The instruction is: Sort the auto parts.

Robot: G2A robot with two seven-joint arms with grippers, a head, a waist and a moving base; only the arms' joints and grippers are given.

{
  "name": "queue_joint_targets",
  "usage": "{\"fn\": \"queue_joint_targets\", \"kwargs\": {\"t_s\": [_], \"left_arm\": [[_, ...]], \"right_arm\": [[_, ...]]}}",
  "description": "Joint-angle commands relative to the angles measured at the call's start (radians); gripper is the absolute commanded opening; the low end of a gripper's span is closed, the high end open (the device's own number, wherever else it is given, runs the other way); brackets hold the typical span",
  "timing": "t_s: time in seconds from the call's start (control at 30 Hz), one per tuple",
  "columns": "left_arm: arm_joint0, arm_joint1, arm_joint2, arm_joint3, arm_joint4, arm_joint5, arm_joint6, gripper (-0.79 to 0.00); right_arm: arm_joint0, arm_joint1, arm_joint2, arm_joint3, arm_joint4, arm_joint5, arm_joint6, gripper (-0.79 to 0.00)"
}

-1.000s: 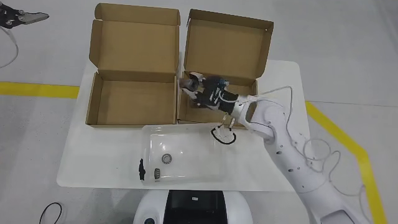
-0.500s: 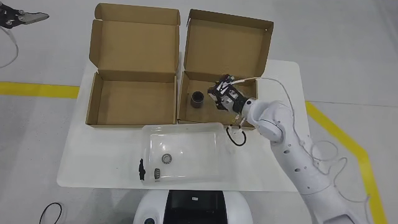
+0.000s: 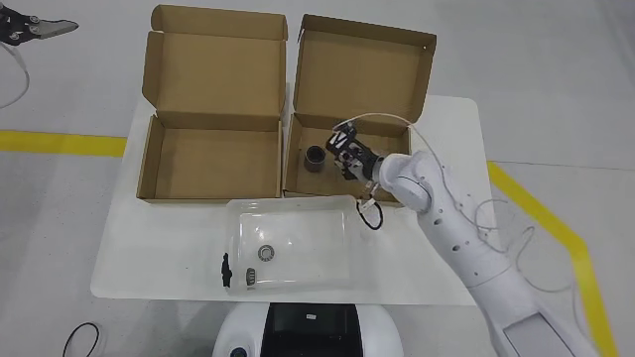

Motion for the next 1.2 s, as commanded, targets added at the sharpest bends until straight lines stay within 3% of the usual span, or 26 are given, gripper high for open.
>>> {"fn": "queue_joint_targets", "kwargs": {"t_s": [0.0, 0.13, 0.17, 0.2, 0.27, 0.63, 0.8, 1.03, 1.17], "left_arm": [[0.000, 0.000, 0.000, 0.000, 0.000, 0.000, 0.000, 0.000], [0.000, 0.000, 0.000, 0.000, 0.000, 0.000, 0.000, 0.000], [0.000, 0.000, 0.000, 0.000, 0.000, 0.000, 0.000, 0.000], [0.000, 0.000, 0.000, 0.000, 0.000, 0.000, 0.000, 0.000], [0.000, 0.000, 0.000, 0.000, 0.000, 0.000, 0.000, 0.000], [0.000, 0.000, 0.000, 0.000, 0.000, 0.000, 0.000, 0.000], [0.000, 0.000, 0.000, 0.000, 0.000, 0.000, 0.000, 0.000], [0.000, 0.000, 0.000, 0.000, 0.000, 0.000, 0.000, 0.000], [0.000, 0.000, 0.000, 0.000, 0.000, 0.000, 0.000, 0.000]], "right_arm": [[0.016, -0.006, -0.015, 0.026, 0.005, -0.001, 0.003, -0.785], [0.048, -0.017, -0.039, 0.071, 0.010, 0.000, 0.006, -0.785], [0.054, -0.019, -0.044, 0.079, 0.011, -0.001, 0.005, -0.739], [0.060, -0.021, -0.050, 0.087, 0.010, -0.002, 0.007, -0.606], [0.071, -0.026, -0.063, 0.102, 0.011, -0.004, 0.010, -0.539], [0.115, -0.047, -0.097, 0.155, 0.012, 0.001, 0.006, -0.446], [0.088, -0.033, -0.073, 0.049, -0.035, 0.023, 0.039, -0.480], [-0.007, 0.000, -0.004, -0.196, -0.093, 0.018, 0.103, -0.453], [-0.076, 0.015, 0.022, -0.334, -0.082, -0.030, 0.078, -0.449]]}}
